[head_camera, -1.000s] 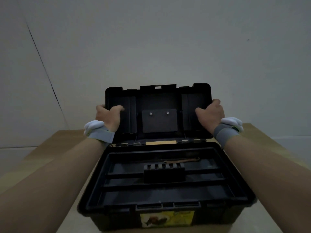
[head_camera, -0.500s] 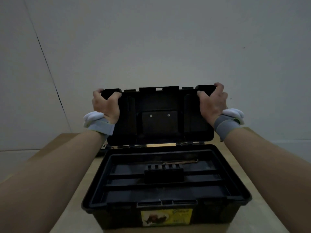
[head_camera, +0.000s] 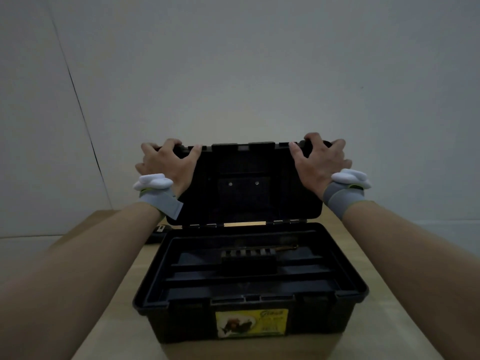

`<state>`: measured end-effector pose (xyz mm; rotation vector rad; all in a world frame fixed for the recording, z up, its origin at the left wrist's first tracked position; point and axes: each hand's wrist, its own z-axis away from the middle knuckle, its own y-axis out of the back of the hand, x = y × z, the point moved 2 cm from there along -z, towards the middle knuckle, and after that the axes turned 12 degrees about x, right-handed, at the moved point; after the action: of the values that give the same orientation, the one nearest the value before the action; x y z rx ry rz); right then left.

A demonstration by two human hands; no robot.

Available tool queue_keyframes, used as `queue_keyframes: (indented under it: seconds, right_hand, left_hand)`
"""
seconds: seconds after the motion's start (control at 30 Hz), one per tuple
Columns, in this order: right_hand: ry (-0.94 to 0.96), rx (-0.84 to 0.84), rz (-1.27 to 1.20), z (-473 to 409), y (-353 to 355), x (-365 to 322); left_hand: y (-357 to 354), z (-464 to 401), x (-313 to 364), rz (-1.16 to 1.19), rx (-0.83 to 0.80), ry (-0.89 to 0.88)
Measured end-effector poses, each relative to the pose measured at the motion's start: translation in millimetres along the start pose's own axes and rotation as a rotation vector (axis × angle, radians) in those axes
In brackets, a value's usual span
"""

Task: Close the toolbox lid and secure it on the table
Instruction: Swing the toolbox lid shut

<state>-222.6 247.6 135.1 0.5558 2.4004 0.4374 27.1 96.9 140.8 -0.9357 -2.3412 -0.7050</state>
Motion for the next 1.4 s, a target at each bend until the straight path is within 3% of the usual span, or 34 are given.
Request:
queue_keyframes:
  seconds: [0.27,0.5,0.97,1.4]
  right_hand:
    - [0.046,0.055,0.040,14,19,-1]
    - [0.089,0.081,0.074,29,34,4]
    - [0.197,0.252,0.108,79,59,19]
    - [0.257,0.237,0.094,120,79,46]
  left_hand:
    - [17,6,3,-0.193,0.079,-0.269]
    - [45,14,-4,-0.275,0.004,-0.457]
    - [79,60,-17,-0.204,0.040,-0.504]
    - [98,103,-38,-0.131,0.113,-0.501]
